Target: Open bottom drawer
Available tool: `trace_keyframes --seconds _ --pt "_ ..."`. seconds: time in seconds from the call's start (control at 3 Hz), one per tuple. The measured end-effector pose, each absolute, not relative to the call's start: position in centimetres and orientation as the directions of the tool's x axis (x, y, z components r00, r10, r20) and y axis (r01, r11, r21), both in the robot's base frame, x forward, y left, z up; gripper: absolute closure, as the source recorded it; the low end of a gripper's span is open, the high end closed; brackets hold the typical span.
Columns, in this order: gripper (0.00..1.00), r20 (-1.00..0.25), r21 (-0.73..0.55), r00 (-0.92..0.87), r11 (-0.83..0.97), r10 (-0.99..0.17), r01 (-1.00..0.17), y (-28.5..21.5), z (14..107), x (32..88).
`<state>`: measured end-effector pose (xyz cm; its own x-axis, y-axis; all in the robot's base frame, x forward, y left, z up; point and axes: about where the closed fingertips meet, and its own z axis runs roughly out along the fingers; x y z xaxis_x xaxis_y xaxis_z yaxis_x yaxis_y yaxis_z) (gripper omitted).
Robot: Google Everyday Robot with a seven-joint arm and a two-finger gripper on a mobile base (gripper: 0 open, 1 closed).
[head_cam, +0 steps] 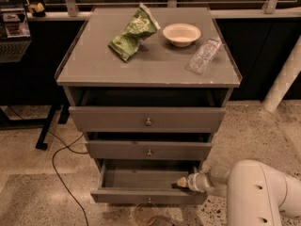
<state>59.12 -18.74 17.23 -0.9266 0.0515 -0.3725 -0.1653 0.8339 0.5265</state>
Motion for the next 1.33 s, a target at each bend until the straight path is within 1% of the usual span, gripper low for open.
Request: trace_keyframes --seconds 0.33,0.67,1.0,1.33 --pt "1.0 -0.353 0.534 -0.935 0.828 0.032 -0.174 -18.0 16.4 58.6" --pt "1.0 -0.321 0.566 -0.946 0.808 0.03 -0.167 -17.4 14.8 56.6" --pt "1.0 -0.321 0.566 -0.946 0.808 0.03 -0.167 -17.4 15.0 56.7" --pt "1.0 -0.299 0.611 -0.952 0.779 0.061 -0.142 -17.3 14.2 54.3"
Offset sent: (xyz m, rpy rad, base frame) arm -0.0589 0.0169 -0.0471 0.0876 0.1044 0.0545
